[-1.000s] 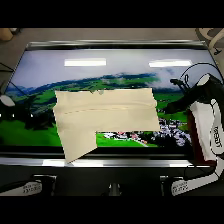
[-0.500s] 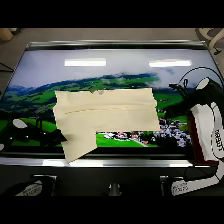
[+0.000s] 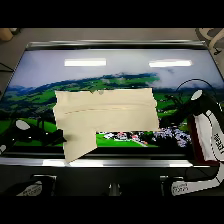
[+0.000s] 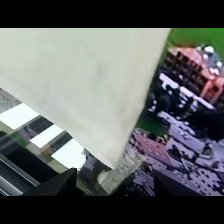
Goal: Fold the shirts.
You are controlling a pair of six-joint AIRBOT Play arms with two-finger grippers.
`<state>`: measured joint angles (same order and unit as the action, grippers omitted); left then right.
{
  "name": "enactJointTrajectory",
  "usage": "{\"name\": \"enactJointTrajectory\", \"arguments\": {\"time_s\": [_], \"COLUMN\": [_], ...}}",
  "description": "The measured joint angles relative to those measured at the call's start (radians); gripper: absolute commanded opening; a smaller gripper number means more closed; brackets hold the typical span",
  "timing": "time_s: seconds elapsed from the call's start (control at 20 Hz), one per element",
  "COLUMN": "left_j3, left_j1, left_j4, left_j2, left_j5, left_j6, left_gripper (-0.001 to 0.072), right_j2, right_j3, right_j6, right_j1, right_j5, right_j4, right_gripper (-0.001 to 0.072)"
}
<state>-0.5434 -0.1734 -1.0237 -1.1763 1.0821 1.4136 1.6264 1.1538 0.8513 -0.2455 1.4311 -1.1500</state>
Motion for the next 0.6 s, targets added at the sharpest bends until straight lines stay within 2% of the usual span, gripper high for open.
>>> {"name": "enactJointTrajectory", "arguments": {"time_s": [0.15, 0.25, 0.3, 0.35, 0.6], "left_j3": [-0.006, -0.015, -0.019, -0.025, -0.090], "left_j1": [0.001, 0.001, 0.001, 0.001, 0.001], "left_j4": [-0.010, -0.003, -0.003, -0.002, 0.002], "left_j2": [0.012, 0.023, 0.027, 0.030, 0.047], "left_j5": [-0.012, -0.024, -0.022, -0.020, -0.022], "left_j6": [0.000, 0.000, 0.000, 0.000, -0.013], "left_gripper": [0.0032, 0.0032, 0.0032, 0.0031, 0.0029], "right_j2": [-0.002, -0.002, -0.002, 0.000, -0.025], "right_j3": [-0.058, -0.084, -0.092, -0.100, -0.082], "right_j6": [0.006, 0.012, 0.013, 0.016, 0.011], "right_j1": [-0.001, 0.000, 0.000, 0.000, 0.001], "right_j5": [-0.034, -0.069, -0.090, -0.115, -0.178], "right_j4": [0.063, 0.086, 0.088, 0.088, 0.097], "right_gripper": [0.0478, 0.0252, 0.0082, 0.0020, 0.0017]}}
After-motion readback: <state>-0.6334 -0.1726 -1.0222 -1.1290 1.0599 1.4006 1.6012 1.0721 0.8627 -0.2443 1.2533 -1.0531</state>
